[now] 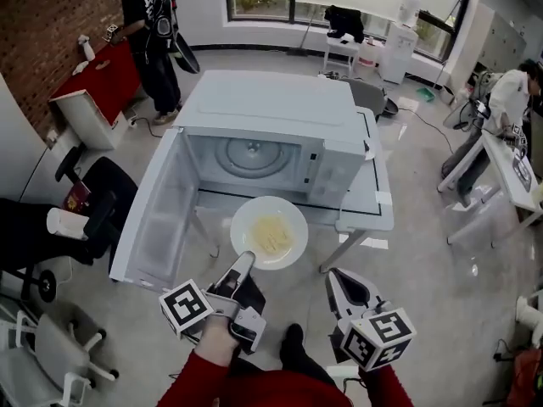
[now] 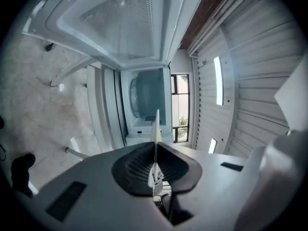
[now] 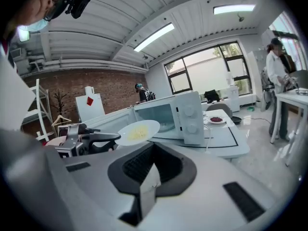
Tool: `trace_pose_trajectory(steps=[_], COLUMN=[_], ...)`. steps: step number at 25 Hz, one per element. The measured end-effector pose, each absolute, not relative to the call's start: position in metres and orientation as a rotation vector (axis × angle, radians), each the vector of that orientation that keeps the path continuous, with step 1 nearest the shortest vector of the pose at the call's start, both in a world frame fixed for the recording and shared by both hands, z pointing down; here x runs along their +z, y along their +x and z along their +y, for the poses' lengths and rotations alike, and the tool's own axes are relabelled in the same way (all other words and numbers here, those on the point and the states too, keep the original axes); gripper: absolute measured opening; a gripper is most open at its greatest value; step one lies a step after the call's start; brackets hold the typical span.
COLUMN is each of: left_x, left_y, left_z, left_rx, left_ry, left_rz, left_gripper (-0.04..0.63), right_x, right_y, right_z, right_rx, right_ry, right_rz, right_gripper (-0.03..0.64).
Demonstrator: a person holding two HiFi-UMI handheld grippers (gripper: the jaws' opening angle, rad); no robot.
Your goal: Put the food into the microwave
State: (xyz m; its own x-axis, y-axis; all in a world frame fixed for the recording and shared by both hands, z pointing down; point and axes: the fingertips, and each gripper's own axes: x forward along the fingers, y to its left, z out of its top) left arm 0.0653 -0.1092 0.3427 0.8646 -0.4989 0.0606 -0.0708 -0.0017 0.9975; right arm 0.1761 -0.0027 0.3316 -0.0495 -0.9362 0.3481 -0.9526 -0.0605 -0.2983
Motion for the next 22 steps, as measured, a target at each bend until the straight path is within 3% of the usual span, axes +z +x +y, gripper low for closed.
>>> trace_pose_trajectory(steps=[10, 22], left_x=[0.374, 0.406], left_y=[0.063, 0.062], left_z=[-0.142, -0.190], left_rx=[-0.579, -0.655], left_ry=[1.489, 1.455], left_rz=[-0.693, -0.736], left_gripper=[0.025, 0.025], right_x=[0.358, 0.390], right_y=[0.193, 0.182], right_z=[-0.070, -0.137], right_rx=[0.650, 0.597], right_ry=[1.766, 1.639], right_rz=[-2.328, -2.330], right_gripper=[0.014, 0.014])
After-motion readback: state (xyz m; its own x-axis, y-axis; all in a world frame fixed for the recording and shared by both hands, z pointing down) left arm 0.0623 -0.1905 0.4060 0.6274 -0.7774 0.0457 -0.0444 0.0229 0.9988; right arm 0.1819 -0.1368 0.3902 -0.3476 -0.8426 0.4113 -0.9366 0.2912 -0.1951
